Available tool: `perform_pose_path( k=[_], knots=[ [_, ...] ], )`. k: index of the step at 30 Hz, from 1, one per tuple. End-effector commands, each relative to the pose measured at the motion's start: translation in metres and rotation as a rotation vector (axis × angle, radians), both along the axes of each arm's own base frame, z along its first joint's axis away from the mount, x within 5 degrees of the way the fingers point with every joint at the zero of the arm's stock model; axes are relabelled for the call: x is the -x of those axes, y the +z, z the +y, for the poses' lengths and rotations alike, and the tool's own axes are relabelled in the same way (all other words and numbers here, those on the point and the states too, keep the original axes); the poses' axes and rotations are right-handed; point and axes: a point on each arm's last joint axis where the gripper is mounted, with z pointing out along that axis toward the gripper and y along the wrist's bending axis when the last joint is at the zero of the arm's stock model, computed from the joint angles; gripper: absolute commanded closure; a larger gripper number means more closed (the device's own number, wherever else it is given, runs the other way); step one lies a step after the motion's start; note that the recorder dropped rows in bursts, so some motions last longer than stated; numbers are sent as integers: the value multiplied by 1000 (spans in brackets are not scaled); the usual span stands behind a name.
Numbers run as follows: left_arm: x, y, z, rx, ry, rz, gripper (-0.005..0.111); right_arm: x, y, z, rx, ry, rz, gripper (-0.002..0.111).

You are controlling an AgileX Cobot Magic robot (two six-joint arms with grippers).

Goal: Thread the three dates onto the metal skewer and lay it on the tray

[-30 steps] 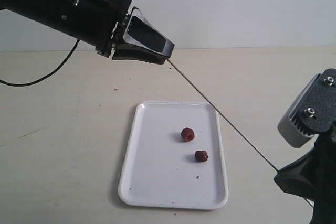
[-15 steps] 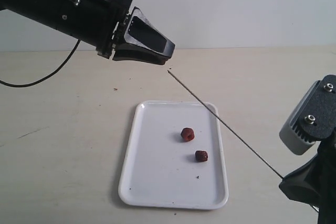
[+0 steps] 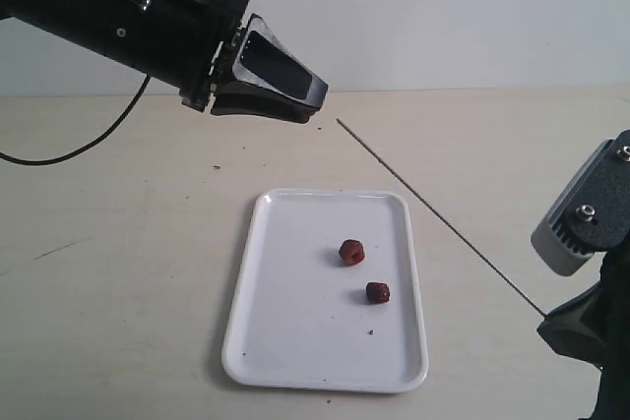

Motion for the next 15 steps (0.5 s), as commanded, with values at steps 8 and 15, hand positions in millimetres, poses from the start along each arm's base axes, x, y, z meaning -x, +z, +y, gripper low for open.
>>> perform_pose_path(
  k=[8,15],
  knots=[
    [1,0,0,0,8,16,77,4,12,2,-63,50,-59,108],
    [1,0,0,-1,10,20,77,3,13,3,-55,71,-73,108]
  ],
)
